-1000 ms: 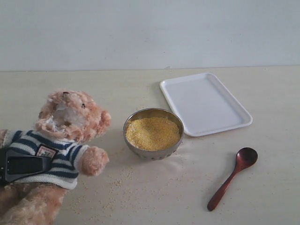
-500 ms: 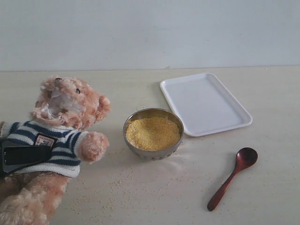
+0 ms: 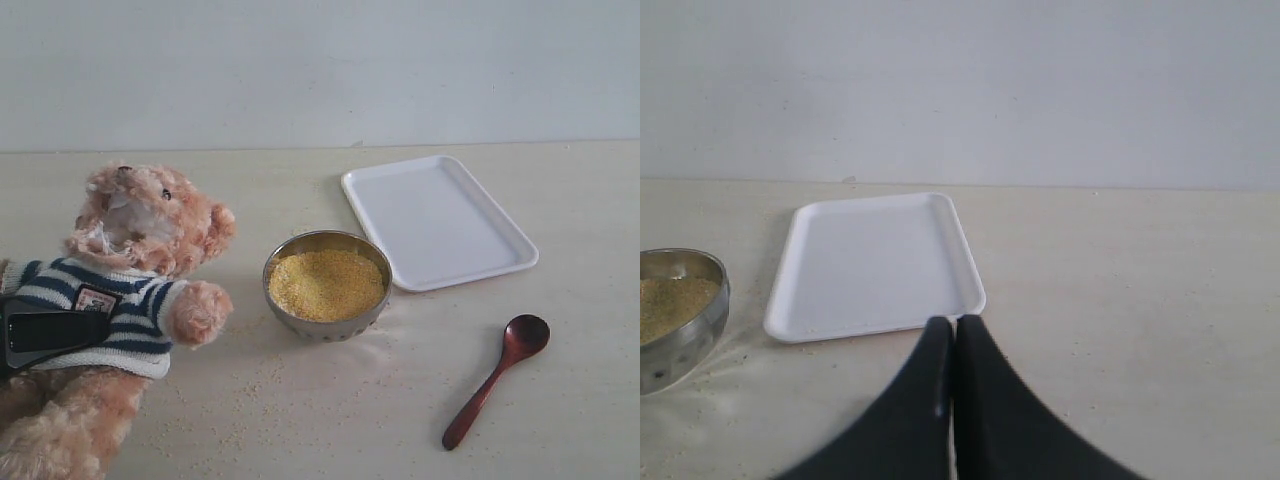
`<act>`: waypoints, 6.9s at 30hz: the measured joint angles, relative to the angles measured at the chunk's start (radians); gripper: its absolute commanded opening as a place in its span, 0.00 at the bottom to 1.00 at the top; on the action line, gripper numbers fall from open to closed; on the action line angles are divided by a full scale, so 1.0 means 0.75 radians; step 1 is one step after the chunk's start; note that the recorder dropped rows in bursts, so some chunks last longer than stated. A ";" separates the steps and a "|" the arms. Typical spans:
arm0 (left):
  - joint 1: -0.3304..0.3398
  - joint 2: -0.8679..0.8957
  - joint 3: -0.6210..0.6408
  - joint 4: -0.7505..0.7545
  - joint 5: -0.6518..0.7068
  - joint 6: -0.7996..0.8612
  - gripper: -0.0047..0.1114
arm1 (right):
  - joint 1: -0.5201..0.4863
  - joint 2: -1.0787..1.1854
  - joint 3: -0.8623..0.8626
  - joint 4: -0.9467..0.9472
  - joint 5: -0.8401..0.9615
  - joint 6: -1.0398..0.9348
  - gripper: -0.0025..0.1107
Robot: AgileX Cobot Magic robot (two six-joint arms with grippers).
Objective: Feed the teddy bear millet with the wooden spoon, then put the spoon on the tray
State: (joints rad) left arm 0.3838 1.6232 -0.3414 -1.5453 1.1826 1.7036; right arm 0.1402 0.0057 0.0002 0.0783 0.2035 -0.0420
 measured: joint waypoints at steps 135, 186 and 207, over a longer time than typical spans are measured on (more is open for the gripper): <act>0.000 0.000 0.000 -0.002 0.005 0.000 0.08 | 0.493 2.260 -0.849 0.275 0.002 0.583 0.55; 0.000 0.000 0.000 -0.006 0.005 0.000 0.08 | 0.493 1.611 -1.183 -0.510 1.015 0.455 0.55; 0.000 0.000 0.000 -0.005 0.005 0.003 0.08 | 0.547 1.611 -1.114 -0.198 1.017 0.374 0.55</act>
State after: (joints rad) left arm 0.3838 1.6232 -0.3414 -1.5493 1.1864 1.7055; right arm 0.5502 1.2136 -0.8355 -0.0699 0.9660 0.2388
